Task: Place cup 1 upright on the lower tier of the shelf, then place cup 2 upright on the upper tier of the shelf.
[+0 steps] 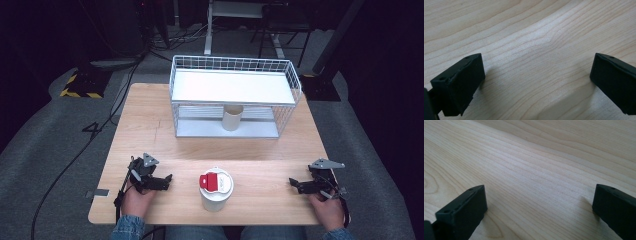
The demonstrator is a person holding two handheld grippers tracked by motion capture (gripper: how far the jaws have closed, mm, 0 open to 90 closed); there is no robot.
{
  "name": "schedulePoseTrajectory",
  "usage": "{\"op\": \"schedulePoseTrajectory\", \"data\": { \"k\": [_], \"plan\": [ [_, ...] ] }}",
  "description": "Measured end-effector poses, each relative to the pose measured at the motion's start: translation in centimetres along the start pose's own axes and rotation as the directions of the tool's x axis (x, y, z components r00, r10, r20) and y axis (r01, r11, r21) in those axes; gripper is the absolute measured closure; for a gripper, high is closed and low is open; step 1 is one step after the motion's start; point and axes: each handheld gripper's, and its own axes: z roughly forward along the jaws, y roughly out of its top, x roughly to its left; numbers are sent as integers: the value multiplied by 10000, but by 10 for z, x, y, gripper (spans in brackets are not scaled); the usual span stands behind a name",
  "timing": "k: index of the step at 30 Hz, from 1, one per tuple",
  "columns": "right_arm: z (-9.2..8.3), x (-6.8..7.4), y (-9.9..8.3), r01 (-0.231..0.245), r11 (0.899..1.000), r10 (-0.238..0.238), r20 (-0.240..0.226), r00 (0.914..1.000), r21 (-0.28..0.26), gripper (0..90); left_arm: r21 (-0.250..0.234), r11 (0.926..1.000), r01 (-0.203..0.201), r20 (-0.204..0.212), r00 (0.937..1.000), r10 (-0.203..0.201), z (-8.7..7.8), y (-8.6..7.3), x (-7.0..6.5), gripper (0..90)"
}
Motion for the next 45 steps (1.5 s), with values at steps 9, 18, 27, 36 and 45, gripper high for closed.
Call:
{"op": "schedulePoseTrajectory", "data": {
  "k": [9, 18, 27, 36, 45],
  "plan": [
    [0, 0, 0, 2, 10000, -2, 0, 10000, 1, 0, 180, 9998, 123, 283, 9995, -129, -4, 2, 0, 3],
    [0, 0, 0, 3, 10000, -3, -1, 10000, 1, 0, -700, 9970, -339, 523, 9979, 376, -28, 10, -13, 3],
    [0, 0, 0, 0, 10000, 0, 2, 10000, 0, 0, -1603, 9837, -818, 978, 9903, 983, -57, 8, -34, 3],
    [0, 0, 0, -1, 10000, 1, 2, 10000, -2, 0, -2112, 9721, -1024, 1636, 9768, 1385, -73, 4, -49, 4],
    [0, 0, 0, 1, 10000, -1, 1, 10000, 1, 0, -2926, 9437, -1545, 2042, 9540, 2195, -77, -3, -67, 4]
  ]
}}
